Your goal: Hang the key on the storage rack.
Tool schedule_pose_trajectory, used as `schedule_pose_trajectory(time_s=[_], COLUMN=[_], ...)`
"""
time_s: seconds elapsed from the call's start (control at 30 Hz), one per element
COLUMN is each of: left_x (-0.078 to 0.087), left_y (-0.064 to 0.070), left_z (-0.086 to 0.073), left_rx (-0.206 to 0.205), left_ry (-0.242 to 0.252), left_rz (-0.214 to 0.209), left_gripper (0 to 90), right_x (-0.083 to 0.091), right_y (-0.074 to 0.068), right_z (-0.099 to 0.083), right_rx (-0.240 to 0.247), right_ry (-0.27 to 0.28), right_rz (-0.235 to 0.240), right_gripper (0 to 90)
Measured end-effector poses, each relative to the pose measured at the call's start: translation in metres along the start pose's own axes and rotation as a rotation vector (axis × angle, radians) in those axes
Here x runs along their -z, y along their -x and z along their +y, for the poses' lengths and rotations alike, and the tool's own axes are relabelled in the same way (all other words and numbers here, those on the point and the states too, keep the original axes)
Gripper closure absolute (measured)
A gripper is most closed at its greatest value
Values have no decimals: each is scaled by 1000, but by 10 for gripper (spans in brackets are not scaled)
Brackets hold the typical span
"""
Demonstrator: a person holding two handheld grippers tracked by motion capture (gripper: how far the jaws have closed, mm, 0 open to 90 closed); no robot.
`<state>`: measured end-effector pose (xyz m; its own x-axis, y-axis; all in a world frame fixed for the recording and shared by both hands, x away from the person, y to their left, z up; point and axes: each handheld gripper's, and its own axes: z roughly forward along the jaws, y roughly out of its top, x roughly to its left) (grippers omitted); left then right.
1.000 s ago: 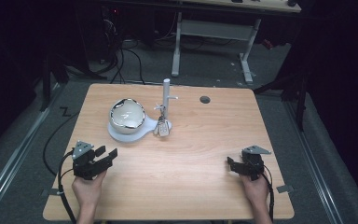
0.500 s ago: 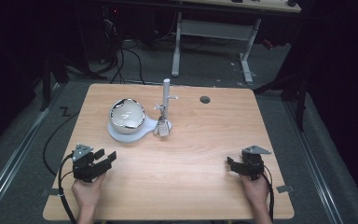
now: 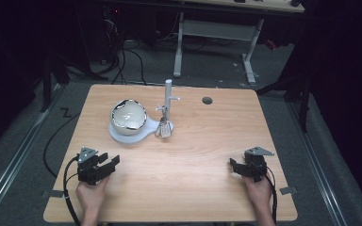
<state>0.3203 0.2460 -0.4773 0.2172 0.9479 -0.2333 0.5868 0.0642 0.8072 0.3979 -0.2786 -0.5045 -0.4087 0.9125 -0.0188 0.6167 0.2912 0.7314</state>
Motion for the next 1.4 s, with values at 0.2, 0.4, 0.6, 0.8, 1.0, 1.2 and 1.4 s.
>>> schedule_pose_trajectory(time_s=[0.2, 0.4, 0.6, 0.8, 1.0, 1.2, 1.4], left_x=[-8, -13, -19, -22, -22, -25, -28], left_y=[3, 6, 7, 8, 8, 8, 10], left_z=[-1, -2, -7, -10, -11, -13, -15], left_rx=[-17, -27, -33, -33, -36, -53, -72], left_ry=[-26, -37, -56, -61, -63, -66, -72], left_rz=[2, 6, 11, 17, 25, 45, 66], left_gripper=[464, 463, 461, 461, 459, 459, 459], right_x=[0, 0, 0, 0, 0, 0, 0], right_y=[0, 0, 0, 0, 0, 0, 0], right_z=[0, 0, 0, 0, 0, 0, 0], right_rx=[-1, -1, -1, 0, -1, -1, -1], right_ry=[0, 0, 0, 0, 0, 0, 0], right_rz=[0, 0, 0, 0, 0, 0, 0], right_gripper=[289, 289, 289, 290, 289, 289, 289])
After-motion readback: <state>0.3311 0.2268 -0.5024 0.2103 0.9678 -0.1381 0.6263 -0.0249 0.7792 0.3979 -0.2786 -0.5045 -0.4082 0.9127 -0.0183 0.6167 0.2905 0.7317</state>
